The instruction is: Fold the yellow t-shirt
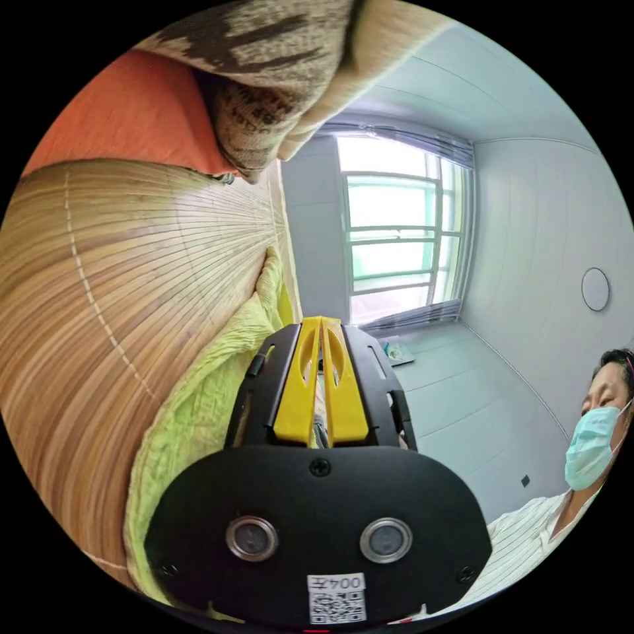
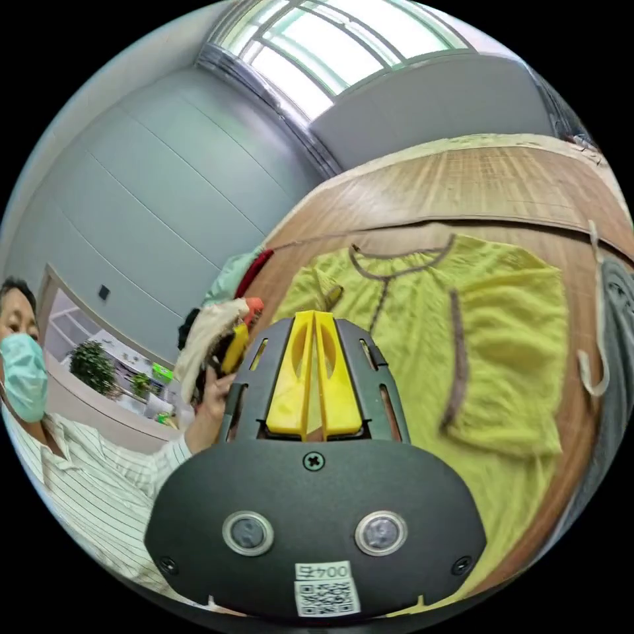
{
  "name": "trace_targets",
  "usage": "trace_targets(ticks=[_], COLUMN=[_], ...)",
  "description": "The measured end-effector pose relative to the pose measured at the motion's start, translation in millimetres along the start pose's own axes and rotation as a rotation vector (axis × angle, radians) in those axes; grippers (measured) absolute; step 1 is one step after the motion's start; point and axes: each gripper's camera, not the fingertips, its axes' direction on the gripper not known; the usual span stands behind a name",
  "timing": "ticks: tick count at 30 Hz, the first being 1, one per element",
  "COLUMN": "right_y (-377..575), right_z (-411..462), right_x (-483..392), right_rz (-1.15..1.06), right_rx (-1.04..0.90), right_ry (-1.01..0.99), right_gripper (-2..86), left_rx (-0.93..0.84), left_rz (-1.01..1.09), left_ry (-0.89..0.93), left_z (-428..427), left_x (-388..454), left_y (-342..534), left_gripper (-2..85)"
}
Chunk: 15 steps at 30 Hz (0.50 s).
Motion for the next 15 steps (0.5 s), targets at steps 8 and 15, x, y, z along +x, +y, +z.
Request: trace_targets(ticks=[8, 15], right_y=[166, 211], right_z=[-101, -93], right_x=[-56, -68], right_rz=[-0.010, -0.038], right_rx=[-0.319, -0.475], right_ry=[0.510, 0.604], right_gripper=[-0.8, -0.7], left_rx=[-0.175, -0.515], left_rz=[0.436, 0.823], left_ry=[-0.209, -0.673], left_z=[-4, -6], left_x=[108, 171], left_y=[85, 184], left_gripper=[0.8, 0.8])
